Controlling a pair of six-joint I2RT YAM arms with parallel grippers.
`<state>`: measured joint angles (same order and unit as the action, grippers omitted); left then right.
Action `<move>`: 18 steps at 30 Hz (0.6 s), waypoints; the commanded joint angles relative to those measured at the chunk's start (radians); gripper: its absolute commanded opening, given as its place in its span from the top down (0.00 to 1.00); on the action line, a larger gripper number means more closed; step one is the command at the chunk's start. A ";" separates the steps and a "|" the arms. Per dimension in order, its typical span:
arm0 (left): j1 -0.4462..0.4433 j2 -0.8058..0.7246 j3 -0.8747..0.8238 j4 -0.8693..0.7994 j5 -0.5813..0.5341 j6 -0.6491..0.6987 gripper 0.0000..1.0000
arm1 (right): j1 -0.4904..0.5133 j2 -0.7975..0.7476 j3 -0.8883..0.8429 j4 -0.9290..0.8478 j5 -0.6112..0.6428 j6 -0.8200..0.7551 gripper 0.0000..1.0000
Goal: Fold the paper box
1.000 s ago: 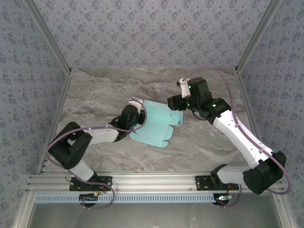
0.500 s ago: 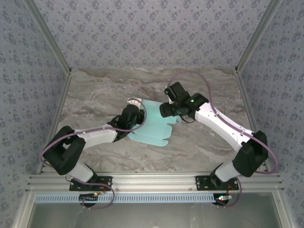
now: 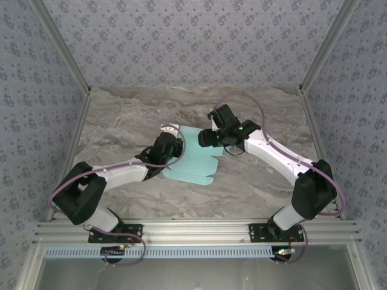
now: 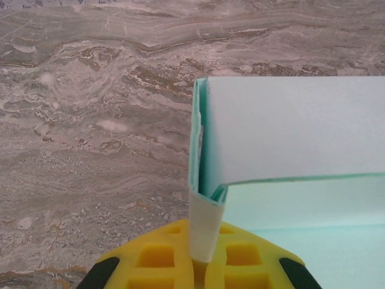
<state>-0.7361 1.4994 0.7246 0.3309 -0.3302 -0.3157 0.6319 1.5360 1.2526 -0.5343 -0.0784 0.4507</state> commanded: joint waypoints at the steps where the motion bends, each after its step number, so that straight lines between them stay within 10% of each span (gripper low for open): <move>1: -0.012 -0.021 0.020 0.013 0.003 0.001 1.00 | -0.019 -0.033 -0.050 0.189 -0.136 0.079 0.41; 11: -0.014 -0.014 0.017 0.010 -0.010 -0.017 1.00 | -0.052 -0.097 -0.171 0.337 -0.210 0.089 0.45; 18: -0.012 -0.012 0.030 -0.029 -0.059 -0.037 1.00 | -0.002 -0.149 -0.141 0.042 0.062 -0.001 0.39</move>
<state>-0.7422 1.4994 0.7250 0.3119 -0.3603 -0.3347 0.6079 1.4250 1.0901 -0.3576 -0.1349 0.4877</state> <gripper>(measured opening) 0.070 0.601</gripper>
